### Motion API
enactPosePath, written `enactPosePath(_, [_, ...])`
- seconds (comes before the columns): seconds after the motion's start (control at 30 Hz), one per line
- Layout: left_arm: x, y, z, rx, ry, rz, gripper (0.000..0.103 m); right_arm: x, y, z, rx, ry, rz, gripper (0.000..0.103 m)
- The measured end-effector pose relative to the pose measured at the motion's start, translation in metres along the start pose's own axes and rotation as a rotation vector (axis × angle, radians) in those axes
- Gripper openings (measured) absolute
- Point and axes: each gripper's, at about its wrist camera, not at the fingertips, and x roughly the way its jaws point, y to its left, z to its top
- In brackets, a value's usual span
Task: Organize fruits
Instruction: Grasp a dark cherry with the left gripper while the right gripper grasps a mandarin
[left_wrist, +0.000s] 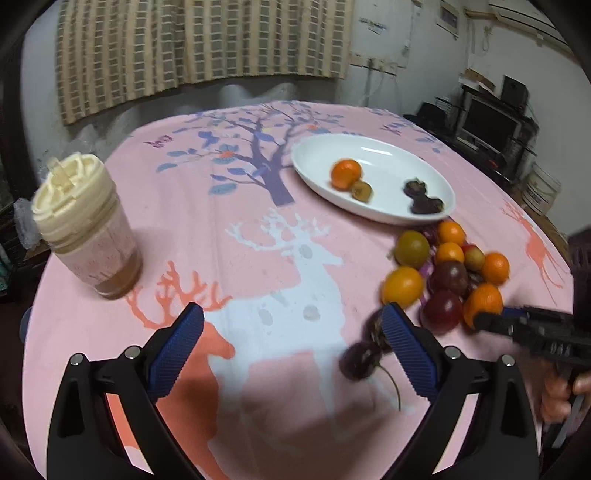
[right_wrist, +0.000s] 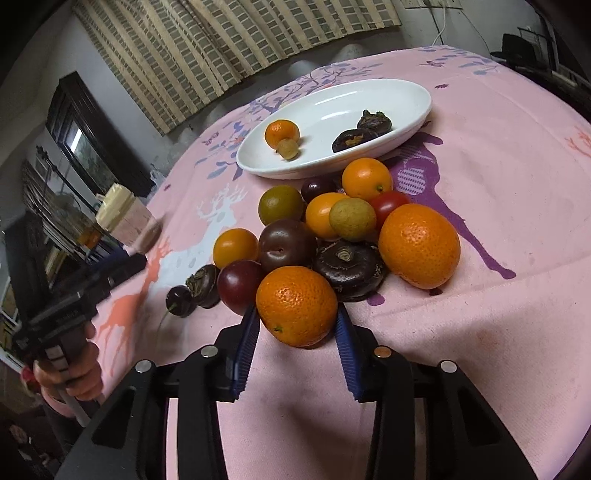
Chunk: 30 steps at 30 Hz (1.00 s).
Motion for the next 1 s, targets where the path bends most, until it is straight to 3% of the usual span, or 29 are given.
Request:
enactPosePath(0.07, [0.001,-0.003,-0.008,0.03,0.012,-0.046,0.09,0.0,-0.002,-0.001,0.005,0.001,0.008,0.041])
enactPosePath(0.13, [0.004,-0.012,-0.016,0.085,0.036,-0.07,0.069,0.001,0.0,0.0,0.001,0.007,0.009,0.041])
enactPosePath(0.23, [0.013,-0.027,-0.023,0.146,0.071,-0.081,0.058,0.001,0.0,0.0,0.0,0.01,0.013,0.042])
enactPosePath(0.47, [0.022,-0.041,-0.028,0.206,0.101,-0.079,0.056,0.003,0.001,0.0,-0.007,0.02,0.022,0.042])
enactPosePath(1.0, [0.031,-0.05,-0.03,0.237,0.15,-0.14,0.029,0.003,-0.001,-0.001,0.003,0.012,0.047,0.042])
